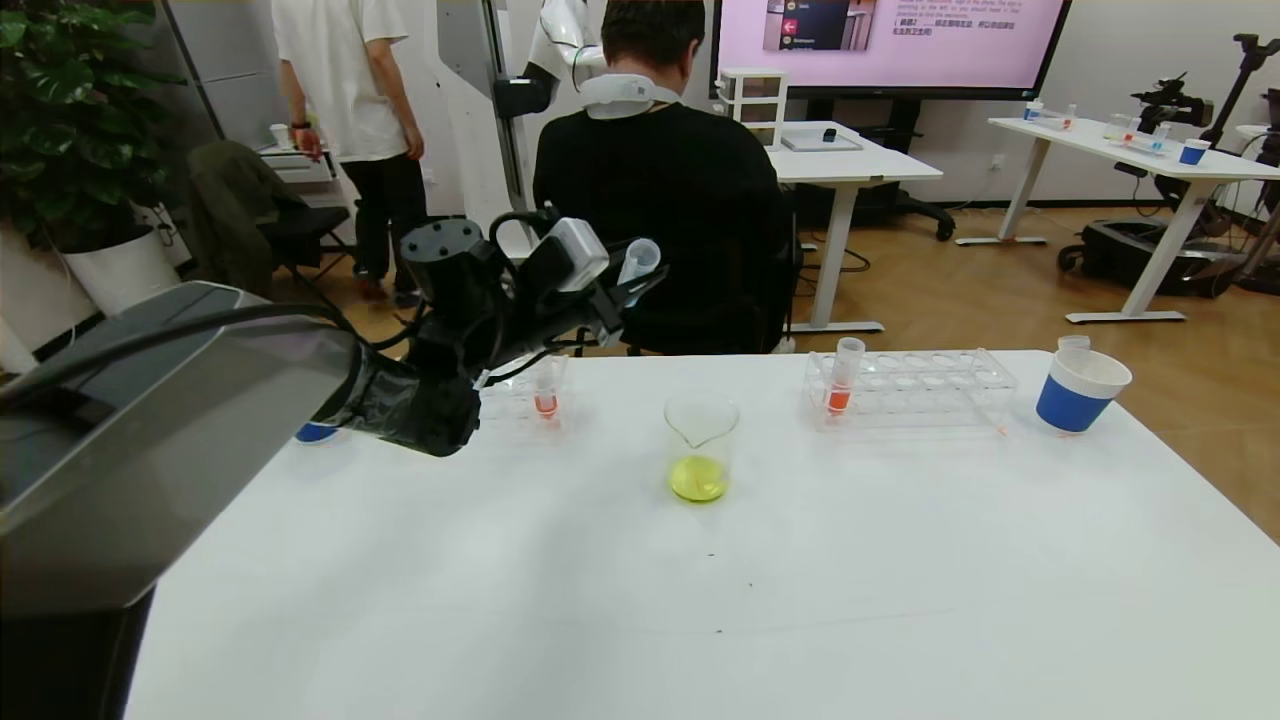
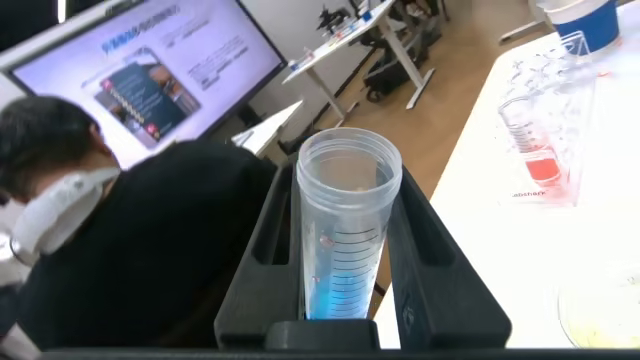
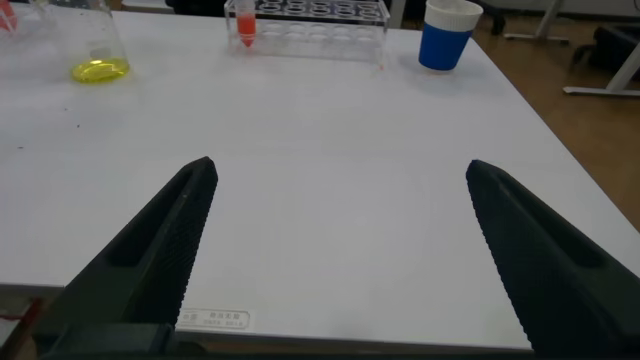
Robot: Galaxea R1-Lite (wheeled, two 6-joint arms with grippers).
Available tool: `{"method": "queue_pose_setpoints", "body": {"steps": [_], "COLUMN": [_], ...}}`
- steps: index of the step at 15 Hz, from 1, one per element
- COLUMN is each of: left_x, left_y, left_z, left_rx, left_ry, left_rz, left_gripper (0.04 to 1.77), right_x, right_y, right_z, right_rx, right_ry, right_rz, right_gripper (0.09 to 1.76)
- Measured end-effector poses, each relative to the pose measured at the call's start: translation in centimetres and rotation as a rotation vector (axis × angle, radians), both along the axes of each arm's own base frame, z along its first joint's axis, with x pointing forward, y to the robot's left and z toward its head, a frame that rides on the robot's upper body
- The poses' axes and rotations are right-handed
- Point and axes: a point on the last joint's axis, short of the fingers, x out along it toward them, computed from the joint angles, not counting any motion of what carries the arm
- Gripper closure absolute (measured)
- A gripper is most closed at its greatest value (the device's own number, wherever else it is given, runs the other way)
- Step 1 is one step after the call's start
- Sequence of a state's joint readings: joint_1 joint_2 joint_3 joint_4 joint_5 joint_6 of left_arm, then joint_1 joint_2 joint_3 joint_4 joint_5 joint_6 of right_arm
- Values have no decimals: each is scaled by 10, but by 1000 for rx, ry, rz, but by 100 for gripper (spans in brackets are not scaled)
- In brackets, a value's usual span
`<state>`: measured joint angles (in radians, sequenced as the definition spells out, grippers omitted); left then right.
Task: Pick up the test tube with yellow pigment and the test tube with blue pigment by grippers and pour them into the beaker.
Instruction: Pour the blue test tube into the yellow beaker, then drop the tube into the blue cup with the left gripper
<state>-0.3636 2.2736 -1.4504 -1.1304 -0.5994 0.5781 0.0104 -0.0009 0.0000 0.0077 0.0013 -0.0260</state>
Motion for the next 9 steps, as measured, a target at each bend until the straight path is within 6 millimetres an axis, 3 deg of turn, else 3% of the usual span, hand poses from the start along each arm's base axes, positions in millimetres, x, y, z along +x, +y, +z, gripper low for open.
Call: {"method": "queue_pose_setpoints", "body": {"steps": [6,9], "left_x": [5,6], "left_y": [-30,-36], "left_z": [-26,-38], "left_rx": [56,115], "left_ry": [-179,-263], "left_rz": [-50,-37], "left_gripper": [131,131], "right_x": [0,0], "right_y": [0,0], "right_z": [0,0], "right_rx": [0,0], "right_ry": [0,0], "right_rz": [0,0], "right_gripper": [11,11]}}
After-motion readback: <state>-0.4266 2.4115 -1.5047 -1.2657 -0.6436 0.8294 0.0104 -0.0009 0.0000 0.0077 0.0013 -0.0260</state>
